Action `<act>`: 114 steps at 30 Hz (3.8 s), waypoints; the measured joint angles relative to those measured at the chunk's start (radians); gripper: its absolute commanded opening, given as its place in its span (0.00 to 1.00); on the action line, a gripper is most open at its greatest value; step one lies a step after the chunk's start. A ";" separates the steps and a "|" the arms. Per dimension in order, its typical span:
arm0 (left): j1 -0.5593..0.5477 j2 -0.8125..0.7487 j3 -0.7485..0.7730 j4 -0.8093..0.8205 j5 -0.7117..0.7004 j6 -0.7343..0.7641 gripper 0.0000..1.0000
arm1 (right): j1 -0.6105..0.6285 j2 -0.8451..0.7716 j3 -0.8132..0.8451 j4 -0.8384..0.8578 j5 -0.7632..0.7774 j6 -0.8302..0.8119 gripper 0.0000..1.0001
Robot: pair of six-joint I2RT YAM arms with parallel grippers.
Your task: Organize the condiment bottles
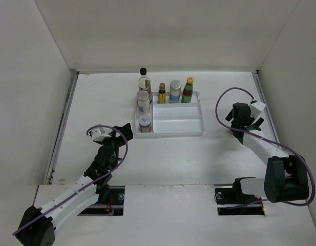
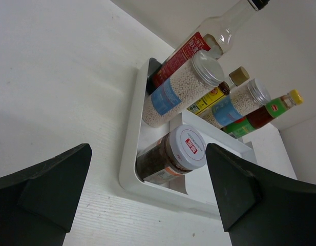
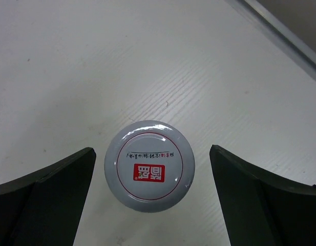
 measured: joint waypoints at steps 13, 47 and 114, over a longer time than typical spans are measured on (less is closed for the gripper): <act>0.000 0.018 0.000 0.008 0.000 0.000 0.96 | 0.019 0.016 -0.018 0.038 -0.034 0.010 0.44; -0.004 0.043 0.000 0.016 0.000 0.000 0.96 | 0.694 0.689 0.728 0.172 -0.097 -0.127 0.50; 0.068 0.044 0.135 -0.298 -0.002 -0.008 1.00 | 0.427 -0.211 -0.040 0.332 0.081 -0.033 1.00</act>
